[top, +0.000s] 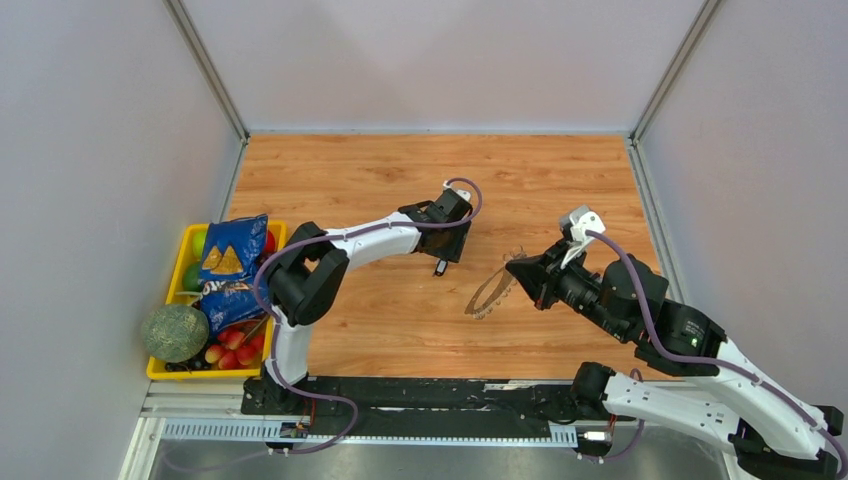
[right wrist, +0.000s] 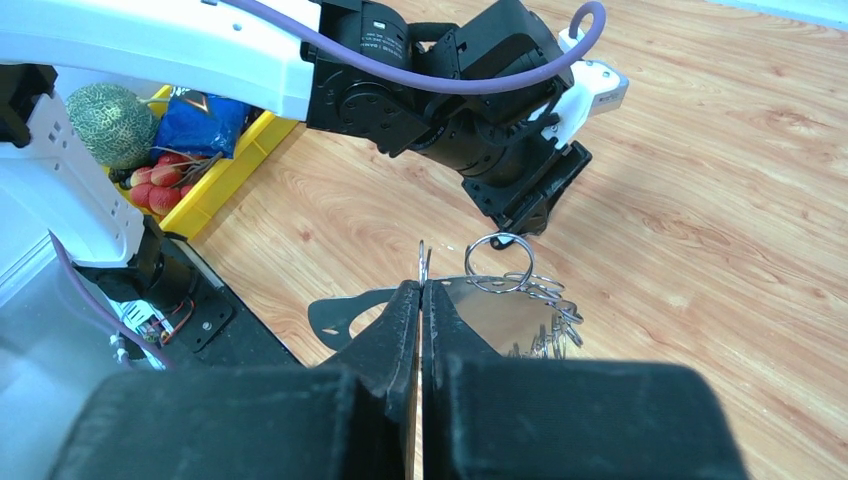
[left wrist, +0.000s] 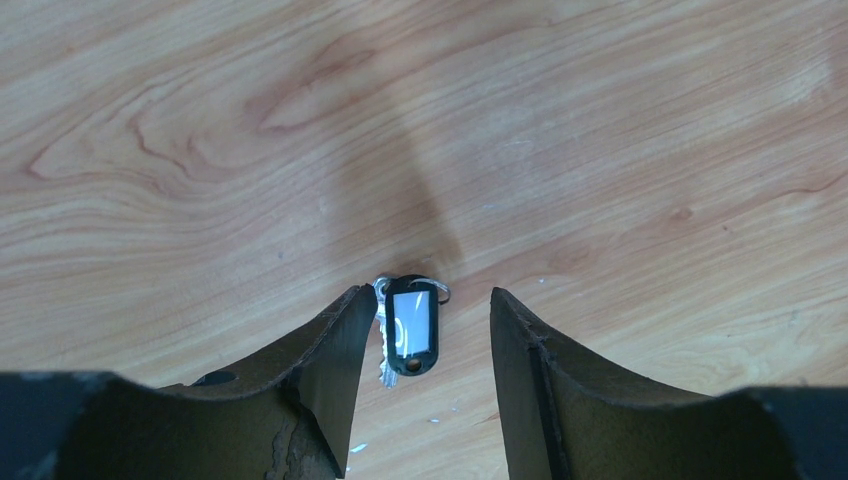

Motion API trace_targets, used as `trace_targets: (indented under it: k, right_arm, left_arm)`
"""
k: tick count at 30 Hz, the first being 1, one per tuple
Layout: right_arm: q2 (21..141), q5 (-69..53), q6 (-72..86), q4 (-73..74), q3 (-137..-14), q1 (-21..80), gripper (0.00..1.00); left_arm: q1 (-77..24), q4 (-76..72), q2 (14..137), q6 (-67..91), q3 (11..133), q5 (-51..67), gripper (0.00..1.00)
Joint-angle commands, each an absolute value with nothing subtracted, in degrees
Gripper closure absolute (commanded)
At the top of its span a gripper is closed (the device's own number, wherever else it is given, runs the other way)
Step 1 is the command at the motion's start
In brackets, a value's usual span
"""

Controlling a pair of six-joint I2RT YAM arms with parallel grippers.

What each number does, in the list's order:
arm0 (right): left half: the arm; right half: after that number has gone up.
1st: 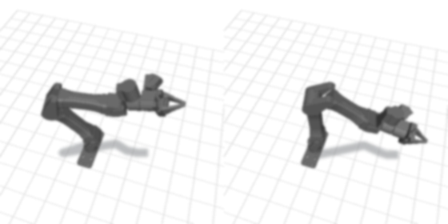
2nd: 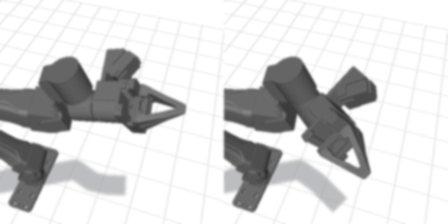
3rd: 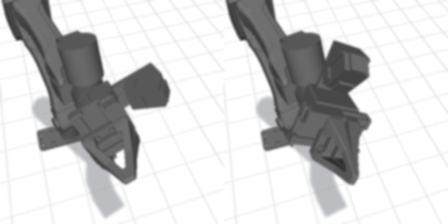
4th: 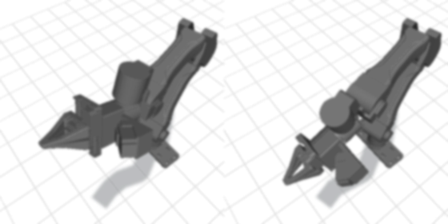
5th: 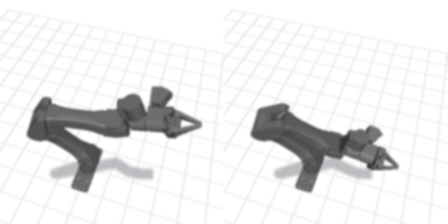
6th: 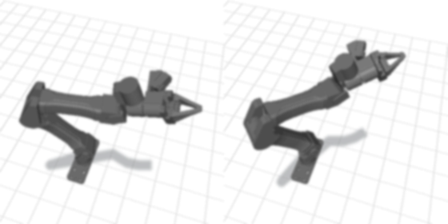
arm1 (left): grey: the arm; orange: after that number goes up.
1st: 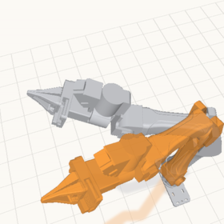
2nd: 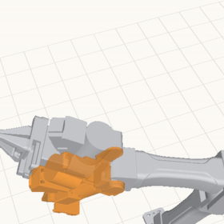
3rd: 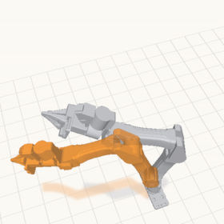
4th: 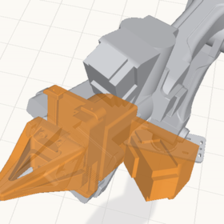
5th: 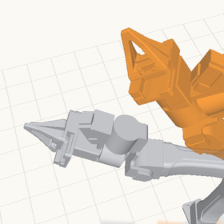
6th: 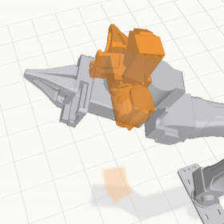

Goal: Put the keys on the keyring

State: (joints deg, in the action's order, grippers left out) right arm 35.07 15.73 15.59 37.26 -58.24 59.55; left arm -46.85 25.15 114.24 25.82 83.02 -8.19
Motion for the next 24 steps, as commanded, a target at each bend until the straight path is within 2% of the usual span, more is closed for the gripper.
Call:
trace_targets:
  k: [1,16,24]
  right_arm:
    - [34.0,14.5,14.7,34.5,-59.7,59.4,1.0]
    - [31.1,12.1,14.1,34.5,-58.9,59.5,1.0]
    - [30.6,11.3,13.6,34.7,-58.5,59.5,1.0]
  left_arm:
    - [-48.4,27.7,115.4,28.4,85.6,-10.8,0.43]
    - [-50.5,27.8,119.5,31.2,86.7,-13.6,0.44]
    - [-50.5,28.7,120.8,30.2,88.2,-16.2,0.54]
